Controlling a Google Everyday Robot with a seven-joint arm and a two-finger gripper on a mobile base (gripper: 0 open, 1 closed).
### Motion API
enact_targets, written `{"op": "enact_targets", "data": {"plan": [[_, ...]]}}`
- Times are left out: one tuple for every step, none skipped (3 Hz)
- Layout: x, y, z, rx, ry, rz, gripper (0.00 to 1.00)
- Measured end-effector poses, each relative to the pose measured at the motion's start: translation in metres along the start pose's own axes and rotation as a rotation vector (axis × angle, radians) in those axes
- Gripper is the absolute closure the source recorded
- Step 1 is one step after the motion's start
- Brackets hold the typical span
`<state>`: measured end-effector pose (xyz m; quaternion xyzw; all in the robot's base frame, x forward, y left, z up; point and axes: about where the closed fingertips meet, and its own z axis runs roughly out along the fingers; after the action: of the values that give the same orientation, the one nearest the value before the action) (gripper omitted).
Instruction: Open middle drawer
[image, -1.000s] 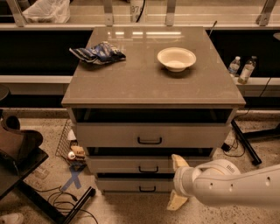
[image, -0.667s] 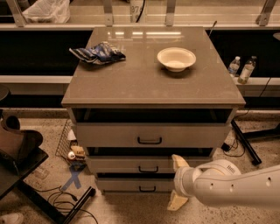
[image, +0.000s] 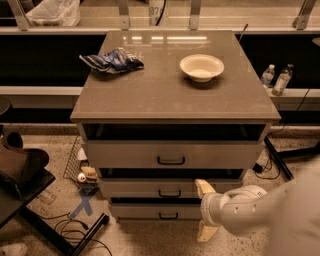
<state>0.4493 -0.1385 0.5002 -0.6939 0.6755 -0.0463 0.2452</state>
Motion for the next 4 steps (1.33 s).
{"op": "enact_targets", "data": {"plan": [[0.016,0.030,0.033,-0.037,0.067,-0.096,0.00],[-0.007,0.057,0.072,-0.061,0.096,-0.212,0.00],[-0.028,0.059,0.096,0.003,0.088,-0.224,0.00],[-0.027,0.057,0.093,0.008,0.089,-0.222,0.00]]}}
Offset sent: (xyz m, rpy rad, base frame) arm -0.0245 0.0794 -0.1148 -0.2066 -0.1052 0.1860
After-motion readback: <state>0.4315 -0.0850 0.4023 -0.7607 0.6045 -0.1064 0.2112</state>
